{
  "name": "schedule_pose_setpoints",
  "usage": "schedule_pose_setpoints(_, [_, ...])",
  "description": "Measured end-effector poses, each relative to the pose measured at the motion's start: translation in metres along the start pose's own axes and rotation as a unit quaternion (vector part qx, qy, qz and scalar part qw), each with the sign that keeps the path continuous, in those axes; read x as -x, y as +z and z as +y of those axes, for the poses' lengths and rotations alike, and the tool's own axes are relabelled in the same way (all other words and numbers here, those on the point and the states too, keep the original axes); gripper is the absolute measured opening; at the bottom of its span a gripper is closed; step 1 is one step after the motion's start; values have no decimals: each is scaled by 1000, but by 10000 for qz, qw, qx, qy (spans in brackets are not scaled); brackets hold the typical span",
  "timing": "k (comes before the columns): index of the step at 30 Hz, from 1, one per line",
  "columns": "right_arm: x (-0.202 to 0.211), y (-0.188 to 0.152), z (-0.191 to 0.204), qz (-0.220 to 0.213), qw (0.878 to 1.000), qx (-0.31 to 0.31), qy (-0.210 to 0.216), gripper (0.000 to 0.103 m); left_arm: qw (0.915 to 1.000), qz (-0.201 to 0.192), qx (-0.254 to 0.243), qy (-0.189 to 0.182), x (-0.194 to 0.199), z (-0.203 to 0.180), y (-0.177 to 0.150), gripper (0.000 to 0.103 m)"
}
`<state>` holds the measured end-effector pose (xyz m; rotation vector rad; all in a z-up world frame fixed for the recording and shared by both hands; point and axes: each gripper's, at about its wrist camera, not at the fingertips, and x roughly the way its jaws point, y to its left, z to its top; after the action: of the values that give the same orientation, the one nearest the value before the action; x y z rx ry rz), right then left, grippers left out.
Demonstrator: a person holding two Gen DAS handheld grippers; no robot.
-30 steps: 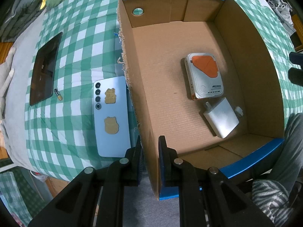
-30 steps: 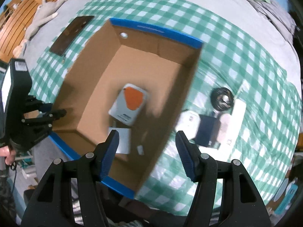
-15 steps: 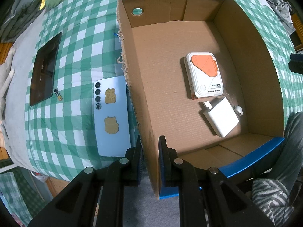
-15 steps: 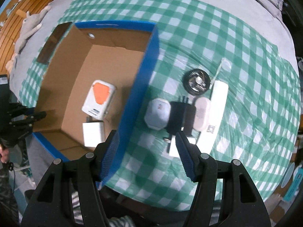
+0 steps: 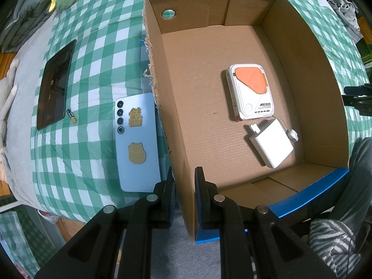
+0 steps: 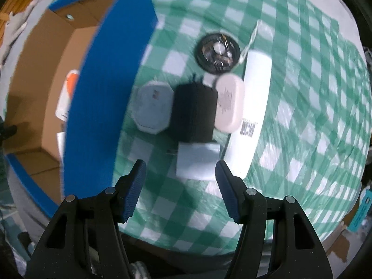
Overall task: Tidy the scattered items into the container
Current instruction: 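Move the right tool back over the remaining items beside the box, then lower the right gripper onto the white square charger and close it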
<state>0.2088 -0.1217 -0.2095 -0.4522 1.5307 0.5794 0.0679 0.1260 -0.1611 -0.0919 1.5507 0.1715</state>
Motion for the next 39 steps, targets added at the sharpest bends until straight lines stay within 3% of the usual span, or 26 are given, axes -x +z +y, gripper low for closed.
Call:
schedule_pose_setpoints(7, [-20,0,-19,89,9994,-245,233,63,10000,1,-3,2,0,0,0,15])
schedule_pose_setpoints(19, [-49,-10,-13,204,9998,-57,-7,63,10000,12,2,-13,1,-1,0,16])
schedule_pose_setpoints(22, [-53,-14,-7,228,9997,54,-117,52,10000,10,3,-15,1,-1,0,17])
schedule_pose_setpoints(31, [-77,-16,-5,458,9986,-275,-4,53,10000,17,-9,-30,1,-2,-1,18])
schedule_pose_setpoints(39, [-87,-19,10,414,9987,-263,-113,50,10000,25,-12,-42,1,-3,-2,18])
